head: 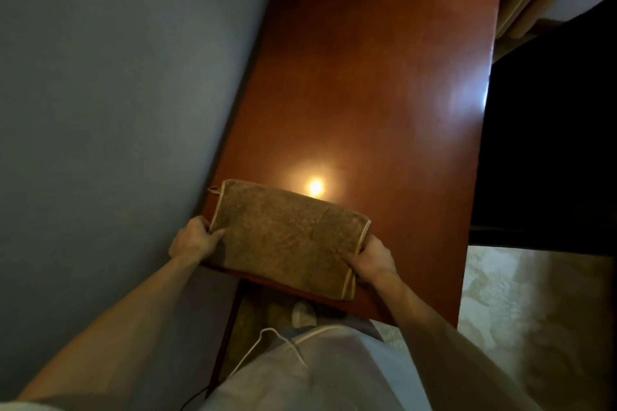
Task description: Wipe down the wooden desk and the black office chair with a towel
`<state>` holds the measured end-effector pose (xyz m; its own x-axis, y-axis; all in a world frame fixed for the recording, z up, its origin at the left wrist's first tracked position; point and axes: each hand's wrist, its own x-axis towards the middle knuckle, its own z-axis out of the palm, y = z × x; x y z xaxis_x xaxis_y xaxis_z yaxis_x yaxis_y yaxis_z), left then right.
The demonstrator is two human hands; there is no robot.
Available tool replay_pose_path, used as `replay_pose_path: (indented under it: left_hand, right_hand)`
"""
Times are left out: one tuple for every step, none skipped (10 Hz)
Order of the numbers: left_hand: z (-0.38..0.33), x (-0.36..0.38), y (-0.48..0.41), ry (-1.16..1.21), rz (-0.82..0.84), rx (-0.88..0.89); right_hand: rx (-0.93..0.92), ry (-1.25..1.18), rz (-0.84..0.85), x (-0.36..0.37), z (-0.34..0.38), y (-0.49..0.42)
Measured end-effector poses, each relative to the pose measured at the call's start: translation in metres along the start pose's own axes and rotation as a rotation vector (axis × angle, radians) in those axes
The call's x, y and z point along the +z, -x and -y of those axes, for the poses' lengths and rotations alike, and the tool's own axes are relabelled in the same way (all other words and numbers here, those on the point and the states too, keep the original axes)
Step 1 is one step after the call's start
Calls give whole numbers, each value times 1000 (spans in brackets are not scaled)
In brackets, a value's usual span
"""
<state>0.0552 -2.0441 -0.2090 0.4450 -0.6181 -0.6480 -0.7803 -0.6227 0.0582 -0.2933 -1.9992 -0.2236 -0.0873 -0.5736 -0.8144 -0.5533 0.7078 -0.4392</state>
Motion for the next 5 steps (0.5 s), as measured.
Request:
replay_pose_path:
  left_hand:
    - [26, -3, 4, 10, -53, -42]
    - [38, -5, 6, 32, -103, -57]
    - [39, -7, 6, 57, -156, -35]
    - [36, -3, 13, 107, -196, -1]
    - [30, 3, 29, 124, -284, 91]
  right_hand:
    - [-13, -30, 17, 26, 5, 8]
    - [-32, -56, 16, 41, 5, 14]
    - [-40, -108, -4, 47, -3, 20]
    - [-34, -145, -40, 45, -22, 28]
    - [-1, -197, -110, 40, -40, 42]
